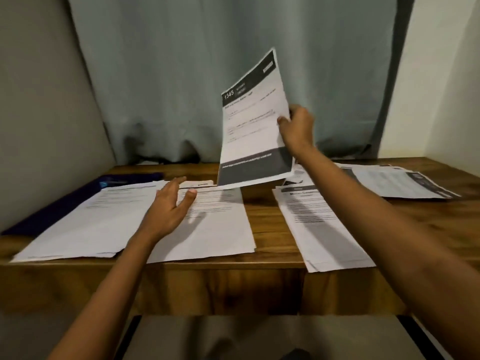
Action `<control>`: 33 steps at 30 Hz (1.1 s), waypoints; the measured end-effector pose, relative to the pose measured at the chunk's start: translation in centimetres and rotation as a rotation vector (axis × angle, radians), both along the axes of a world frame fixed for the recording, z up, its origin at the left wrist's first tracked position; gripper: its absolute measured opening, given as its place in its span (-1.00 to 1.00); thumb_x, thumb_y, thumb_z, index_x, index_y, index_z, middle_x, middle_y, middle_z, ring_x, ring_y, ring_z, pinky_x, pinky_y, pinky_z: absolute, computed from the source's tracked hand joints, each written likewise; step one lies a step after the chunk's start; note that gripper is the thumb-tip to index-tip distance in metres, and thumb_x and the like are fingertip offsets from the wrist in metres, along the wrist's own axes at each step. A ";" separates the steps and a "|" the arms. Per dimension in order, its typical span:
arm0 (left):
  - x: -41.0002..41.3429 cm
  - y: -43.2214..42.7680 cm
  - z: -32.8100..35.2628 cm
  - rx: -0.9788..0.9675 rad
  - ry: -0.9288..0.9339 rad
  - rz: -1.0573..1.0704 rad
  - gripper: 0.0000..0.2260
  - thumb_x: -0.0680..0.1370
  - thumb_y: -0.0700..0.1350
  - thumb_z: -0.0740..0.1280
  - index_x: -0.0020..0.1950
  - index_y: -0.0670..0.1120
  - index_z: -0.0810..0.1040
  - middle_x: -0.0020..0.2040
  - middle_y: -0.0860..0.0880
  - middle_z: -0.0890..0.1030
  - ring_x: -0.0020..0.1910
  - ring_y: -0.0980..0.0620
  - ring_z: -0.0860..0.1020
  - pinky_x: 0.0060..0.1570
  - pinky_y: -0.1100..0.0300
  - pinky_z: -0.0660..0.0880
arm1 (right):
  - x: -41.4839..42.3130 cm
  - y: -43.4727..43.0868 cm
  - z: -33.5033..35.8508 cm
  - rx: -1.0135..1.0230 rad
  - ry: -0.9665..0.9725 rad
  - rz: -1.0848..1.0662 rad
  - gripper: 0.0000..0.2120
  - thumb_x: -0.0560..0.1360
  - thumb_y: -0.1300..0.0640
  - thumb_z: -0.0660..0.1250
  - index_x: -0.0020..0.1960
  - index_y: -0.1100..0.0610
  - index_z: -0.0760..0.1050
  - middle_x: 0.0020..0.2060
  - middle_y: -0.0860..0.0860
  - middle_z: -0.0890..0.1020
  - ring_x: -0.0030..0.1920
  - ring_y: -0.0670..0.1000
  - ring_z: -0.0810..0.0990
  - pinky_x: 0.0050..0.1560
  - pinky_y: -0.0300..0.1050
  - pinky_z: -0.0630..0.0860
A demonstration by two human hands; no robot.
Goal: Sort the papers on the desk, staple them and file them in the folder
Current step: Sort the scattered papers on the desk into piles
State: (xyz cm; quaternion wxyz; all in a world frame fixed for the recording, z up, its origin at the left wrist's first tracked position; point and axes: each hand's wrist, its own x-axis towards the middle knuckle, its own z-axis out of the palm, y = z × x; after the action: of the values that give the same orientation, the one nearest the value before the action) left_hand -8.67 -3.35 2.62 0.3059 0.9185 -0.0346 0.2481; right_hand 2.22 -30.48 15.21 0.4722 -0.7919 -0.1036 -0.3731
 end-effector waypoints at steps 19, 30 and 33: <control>-7.8 14.9 -5.1 0.245 0.096 0.283 -0.09 0.32 0.56 -0.25 0.53 0.10 0.14 0.55 -0.01 0.14 0.54 -0.04 0.03 0.47 -0.07 -0.21 | -4.5 29.5 -13.1 -0.003 0.742 0.415 -0.60 0.51 0.30 0.25 0.34 0.26 0.31 0.28 0.16 0.49 0.25 0.18 0.49 0.25 -0.02 0.47; -7.5 15.2 -6.2 0.421 0.209 0.325 0.05 0.24 0.55 -0.46 0.52 0.06 0.20 0.54 -0.02 0.18 0.53 -0.03 0.09 0.46 -0.15 -0.28 | -5.2 31.5 -15.5 -0.397 0.636 0.349 -0.66 0.53 0.07 0.31 0.23 0.21 0.43 0.27 0.18 0.41 0.30 0.17 0.31 0.10 -0.09 0.35; -7.2 14.7 -5.5 0.435 0.171 0.337 0.00 0.29 0.52 -0.45 0.51 0.04 0.23 0.53 -0.06 0.21 0.53 -0.05 0.11 0.45 -0.16 -0.28 | -4.9 30.8 -14.8 -0.372 0.594 0.379 -0.70 0.53 0.04 0.31 0.16 0.22 0.47 0.19 0.19 0.50 0.24 0.20 0.43 0.08 -0.05 0.43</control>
State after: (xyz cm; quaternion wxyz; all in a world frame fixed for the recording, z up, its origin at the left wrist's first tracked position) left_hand -15.84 11.40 -2.85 0.0577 0.9730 0.0921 0.2037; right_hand -2.72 0.27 0.43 0.3906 -0.9042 -0.1725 -0.0092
